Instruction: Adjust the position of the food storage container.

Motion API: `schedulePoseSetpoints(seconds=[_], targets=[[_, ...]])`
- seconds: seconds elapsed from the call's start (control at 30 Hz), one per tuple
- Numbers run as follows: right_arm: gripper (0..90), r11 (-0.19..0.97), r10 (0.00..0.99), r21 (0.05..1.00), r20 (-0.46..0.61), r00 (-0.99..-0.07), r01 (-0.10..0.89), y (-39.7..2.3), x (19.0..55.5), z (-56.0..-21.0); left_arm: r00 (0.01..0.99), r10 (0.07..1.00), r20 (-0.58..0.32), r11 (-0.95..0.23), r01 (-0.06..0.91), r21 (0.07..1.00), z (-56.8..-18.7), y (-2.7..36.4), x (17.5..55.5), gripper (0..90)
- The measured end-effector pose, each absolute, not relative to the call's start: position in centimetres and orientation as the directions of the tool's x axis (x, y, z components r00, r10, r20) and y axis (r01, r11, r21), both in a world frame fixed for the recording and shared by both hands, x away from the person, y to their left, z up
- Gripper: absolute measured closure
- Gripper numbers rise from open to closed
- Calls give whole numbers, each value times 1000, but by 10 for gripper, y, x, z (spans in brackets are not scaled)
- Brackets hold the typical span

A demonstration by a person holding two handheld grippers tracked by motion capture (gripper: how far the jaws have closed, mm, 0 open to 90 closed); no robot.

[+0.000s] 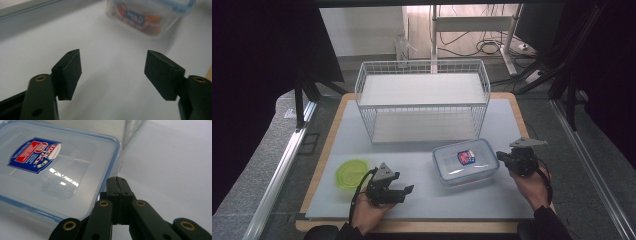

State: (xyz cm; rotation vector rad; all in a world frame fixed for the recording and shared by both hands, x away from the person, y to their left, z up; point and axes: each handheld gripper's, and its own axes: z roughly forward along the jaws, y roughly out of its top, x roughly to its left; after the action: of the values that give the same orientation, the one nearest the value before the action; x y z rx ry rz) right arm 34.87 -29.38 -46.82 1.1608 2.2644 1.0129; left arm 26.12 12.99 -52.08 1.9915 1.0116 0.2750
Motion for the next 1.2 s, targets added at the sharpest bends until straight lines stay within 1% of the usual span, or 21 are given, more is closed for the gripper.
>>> schedulePoseSetpoints(seconds=[0.03,0.07,0.1,0.23,0.37,0.43,0.47,0.57,0.7,0.73,0.77,0.8,0.83,0.93,0.97,1.0,1.07,1.1,1.2], targets=[[900,392,818,753,-23,-575,528,-294,349,-468,645,742,-182,-290,554,781,-520,130,265,303],[900,407,798,748,-14,-602,524,-289,348,-468,645,743,-180,-288,551,783,-519,129,267,360],[900,419,793,742,-19,-608,523,-288,349,-467,642,746,-177,-285,548,786,-519,126,273,384],[900,433,809,725,-49,-586,535,-286,362,-470,645,746,-166,-301,549,780,-519,114,286,466],[900,432,809,708,-31,-587,559,-282,375,-479,650,741,-168,-305,549,778,-518,105,298,562],[900,437,808,707,-36,-588,557,-282,374,-479,651,739,-174,-304,552,777,-518,103,301,576],[900,428,806,712,-22,-592,556,-279,372,-478,643,745,-176,-298,558,775,-519,100,306,625],[900,422,799,715,-3,-601,557,-275,367,-479,639,749,-175,-302,565,768,-520,99,311,682],[900,432,776,705,27,-630,562,-265,360,-482,629,759,-168,-313,578,754,-520,101,309,716],[900,435,769,703,36,-638,563,-262,358,-482,629,761,-158,-323,578,749,-519,102,308,719],[900,438,762,699,45,-645,566,-258,355,-483,626,770,-122,-350,575,739,-518,103,307,742],[900,438,762,699,45,-645,566,-258,355,-483,626,770,-122,-350,575,739,-518,103,307,749],[900,470,746,689,24,-665,552,-250,350,-484,632,769,-95,-378,570,730,-516,108,303,759],[900,487,726,679,35,-687,549,-242,344,-486,630,774,-61,-408,571,712,-513,116,298,774],[900,487,726,679,35,-687,549,-242,344,-486,630,774,-61,-408,571,712,-513,116,298,783],[900,510,707,660,43,-706,551,-234,339,-488,628,776,-59,-411,575,707,-513,120,296,789],[900,522,698,653,42,-715,548,-230,337,-489,613,786,-77,-395,594,701,-513,126,294,798],[900,547,689,647,12,-725,531,-221,331,-491,603,791,-102,-376,611,697,-513,131,294,823],[900,571,675,641,-11,-738,513,-215,327,-490,598,795,-100,-374,615,694,-513,133,293,844]])
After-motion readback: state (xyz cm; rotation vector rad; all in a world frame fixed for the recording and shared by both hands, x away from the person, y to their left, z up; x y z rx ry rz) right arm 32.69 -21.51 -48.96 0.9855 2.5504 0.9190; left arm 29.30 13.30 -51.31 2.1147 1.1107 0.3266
